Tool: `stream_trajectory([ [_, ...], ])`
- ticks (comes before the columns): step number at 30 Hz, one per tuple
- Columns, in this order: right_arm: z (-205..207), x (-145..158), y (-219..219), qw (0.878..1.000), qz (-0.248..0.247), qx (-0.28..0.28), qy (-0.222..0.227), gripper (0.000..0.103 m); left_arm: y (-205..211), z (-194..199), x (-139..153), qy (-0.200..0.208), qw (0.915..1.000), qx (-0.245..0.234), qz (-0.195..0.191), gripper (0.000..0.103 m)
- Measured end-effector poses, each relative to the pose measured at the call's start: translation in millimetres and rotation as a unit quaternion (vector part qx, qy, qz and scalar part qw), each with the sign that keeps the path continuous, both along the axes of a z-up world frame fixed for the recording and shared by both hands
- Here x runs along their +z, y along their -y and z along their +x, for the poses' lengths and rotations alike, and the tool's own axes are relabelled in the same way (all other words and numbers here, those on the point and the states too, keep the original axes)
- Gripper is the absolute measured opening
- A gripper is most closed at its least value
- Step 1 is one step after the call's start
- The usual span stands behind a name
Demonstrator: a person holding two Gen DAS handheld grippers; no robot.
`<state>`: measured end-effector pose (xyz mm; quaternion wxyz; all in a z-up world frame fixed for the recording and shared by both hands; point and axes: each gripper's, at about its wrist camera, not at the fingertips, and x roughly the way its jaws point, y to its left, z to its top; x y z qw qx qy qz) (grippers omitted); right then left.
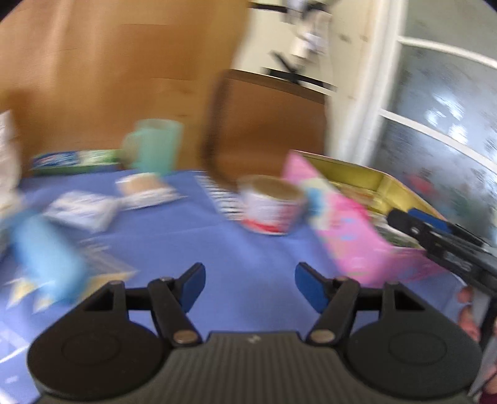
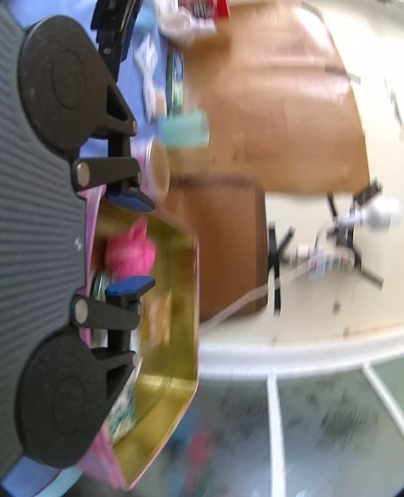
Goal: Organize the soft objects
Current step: 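Grasp the light blue pencil case with the right gripper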
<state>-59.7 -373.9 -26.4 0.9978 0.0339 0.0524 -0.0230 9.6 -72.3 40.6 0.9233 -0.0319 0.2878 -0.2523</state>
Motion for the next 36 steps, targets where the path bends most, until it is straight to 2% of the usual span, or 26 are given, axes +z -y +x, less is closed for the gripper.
stream_trajectory([
  [4,16.9,9.3,-37.3,0.992,-0.006,0.123,-0.04,0.049,-63.0,6.8,-10.4,0.003,0.9963,0.085,0.01,0.067],
  [6,32.2,10.5,-58.8,0.984,-0.012,0.163,-0.067,0.049,-87.3,10.8,-15.3,0.006,0.9916,0.127,0.022,0.067],
  [9,63.1,10.4,-94.5,0.971,-0.01,0.217,-0.102,0.049,-121.2,21.0,-26.7,-0.001,0.9817,0.19,0.014,0.067],
  [12,101.3,12.0,-127.8,0.956,0.01,0.255,-0.142,0.048,-148.0,33.8,-35.5,-0.038,0.9694,0.239,-0.041,0.066],
  [15,138.7,14.1,-159.4,0.942,0.025,0.282,-0.18,0.048,-158.7,34.2,-36.2,-0.034,0.9633,0.257,-0.068,0.066],
  [17,159.4,13.4,-178.5,0.923,0.057,0.309,-0.221,0.049,-165.3,28.5,-35.2,-0.02,0.9598,0.267,-0.085,0.066],
  [19,155.1,12.0,-195.4,0.913,0.071,0.332,-0.227,0.05,-175.9,21.0,-34.7,-0.006,0.9524,0.286,-0.106,0.067],
  [23,149.9,6.5,-222.6,0.905,0.044,0.359,-0.224,0.058,-185.9,13.4,-34.6,0.006,0.941,0.309,-0.138,0.067],
  [25,147.2,-1.0,-232.0,0.9,0.023,0.367,-0.233,0.058,-186.1,14.8,-34.1,0.005,0.941,0.309,-0.138,0.067],
  [27,147.2,-7.9,-241.9,0.902,-0.012,0.362,-0.236,0.057,-184.1,16.6,-34.2,0.005,0.9441,0.302,-0.133,0.067],
  [30,134.9,-8.0,-241.3,0.912,-0.045,0.343,-0.22,0.056,-179.3,17.9,-34.9,0.006,0.948,0.294,-0.121,0.067],
  [33,115.5,-9.5,-225.7,0.918,-0.057,0.33,-0.211,0.056,-174.0,19.0,-34.9,0.0,0.9513,0.289,-0.107,0.07],
  [36,89.5,-14.1,-198.2,0.927,-0.065,0.313,-0.197,0.056,-165.1,24.3,-35.1,-0.017,0.9608,0.261,-0.091,0.075],
])
